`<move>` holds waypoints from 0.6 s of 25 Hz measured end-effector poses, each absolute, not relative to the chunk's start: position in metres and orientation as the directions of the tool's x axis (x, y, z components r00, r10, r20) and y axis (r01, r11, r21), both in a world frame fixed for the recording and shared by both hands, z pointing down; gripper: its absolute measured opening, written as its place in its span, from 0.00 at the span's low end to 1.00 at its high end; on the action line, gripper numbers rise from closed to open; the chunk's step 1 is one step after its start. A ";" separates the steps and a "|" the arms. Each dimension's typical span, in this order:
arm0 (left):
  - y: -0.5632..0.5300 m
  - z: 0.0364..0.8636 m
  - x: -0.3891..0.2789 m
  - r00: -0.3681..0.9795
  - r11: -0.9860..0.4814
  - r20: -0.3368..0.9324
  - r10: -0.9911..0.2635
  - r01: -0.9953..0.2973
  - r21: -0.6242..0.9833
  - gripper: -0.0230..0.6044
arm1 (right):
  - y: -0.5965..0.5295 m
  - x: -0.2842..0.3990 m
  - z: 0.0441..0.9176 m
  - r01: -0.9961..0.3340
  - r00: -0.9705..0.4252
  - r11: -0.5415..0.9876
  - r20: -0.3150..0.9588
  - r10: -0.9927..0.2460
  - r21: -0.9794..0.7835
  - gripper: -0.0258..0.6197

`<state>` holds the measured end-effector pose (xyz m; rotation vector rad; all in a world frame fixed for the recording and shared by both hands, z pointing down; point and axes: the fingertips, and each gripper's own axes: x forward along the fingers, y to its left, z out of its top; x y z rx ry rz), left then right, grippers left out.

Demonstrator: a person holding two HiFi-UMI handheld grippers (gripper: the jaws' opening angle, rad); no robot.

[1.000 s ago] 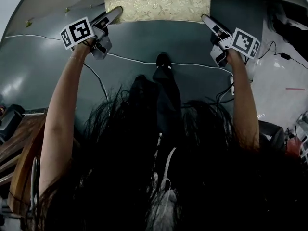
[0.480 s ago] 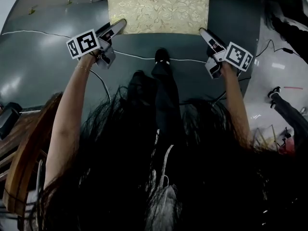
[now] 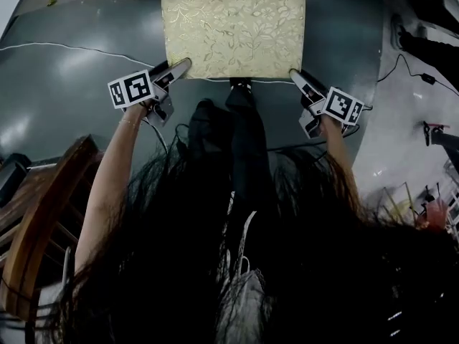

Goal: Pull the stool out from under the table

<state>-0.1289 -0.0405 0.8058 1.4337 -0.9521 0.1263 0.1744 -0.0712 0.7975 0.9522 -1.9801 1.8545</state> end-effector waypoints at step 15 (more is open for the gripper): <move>-0.047 0.799 -0.131 0.689 0.231 0.650 -0.320 -0.608 0.759 0.62 | -0.064 0.173 0.793 -0.634 -0.716 -0.149 0.648 -0.260 -0.759 0.40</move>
